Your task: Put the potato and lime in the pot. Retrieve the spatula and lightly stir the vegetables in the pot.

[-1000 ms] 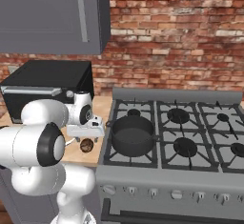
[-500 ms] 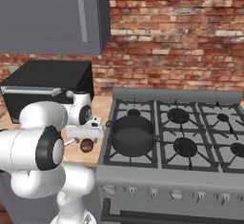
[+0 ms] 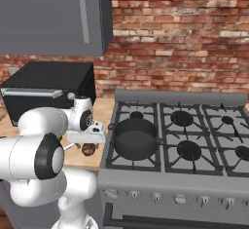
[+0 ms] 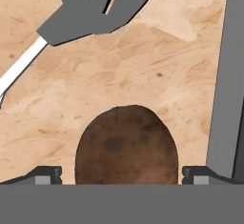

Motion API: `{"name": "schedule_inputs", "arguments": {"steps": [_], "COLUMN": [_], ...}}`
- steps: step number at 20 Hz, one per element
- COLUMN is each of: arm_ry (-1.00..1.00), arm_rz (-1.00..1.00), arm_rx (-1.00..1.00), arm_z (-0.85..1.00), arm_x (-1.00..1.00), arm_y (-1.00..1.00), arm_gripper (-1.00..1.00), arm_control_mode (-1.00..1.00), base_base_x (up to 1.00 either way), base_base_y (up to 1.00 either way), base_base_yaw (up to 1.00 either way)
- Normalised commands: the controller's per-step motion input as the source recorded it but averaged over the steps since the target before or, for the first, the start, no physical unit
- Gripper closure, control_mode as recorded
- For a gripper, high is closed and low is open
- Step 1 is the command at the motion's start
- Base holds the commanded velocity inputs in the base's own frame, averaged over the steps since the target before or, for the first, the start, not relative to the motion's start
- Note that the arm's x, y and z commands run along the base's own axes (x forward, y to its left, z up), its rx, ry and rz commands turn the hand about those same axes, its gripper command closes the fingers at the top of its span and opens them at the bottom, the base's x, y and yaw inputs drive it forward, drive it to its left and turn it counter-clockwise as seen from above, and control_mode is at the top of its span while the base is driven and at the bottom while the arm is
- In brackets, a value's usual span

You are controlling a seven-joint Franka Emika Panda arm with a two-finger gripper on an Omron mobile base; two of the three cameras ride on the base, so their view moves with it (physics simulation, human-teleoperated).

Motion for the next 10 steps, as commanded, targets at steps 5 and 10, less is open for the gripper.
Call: {"name": "schedule_inputs", "arguments": {"steps": [5, 10], "arm_ry": [0.0, 0.0], "arm_rz": [0.0, 0.0], "arm_rx": [0.0, 0.0], "arm_z": [-0.27, 0.0], "arm_x": [0.0, 0.0], "arm_y": [0.0, 0.0], "arm_gripper": [-1.0, 1.0], "arm_control_mode": [-1.0, -1.0], "base_base_x": [0.0, 0.0], "base_base_y": [0.0, 0.0], "base_base_yaw": [0.0, 0.0]}}
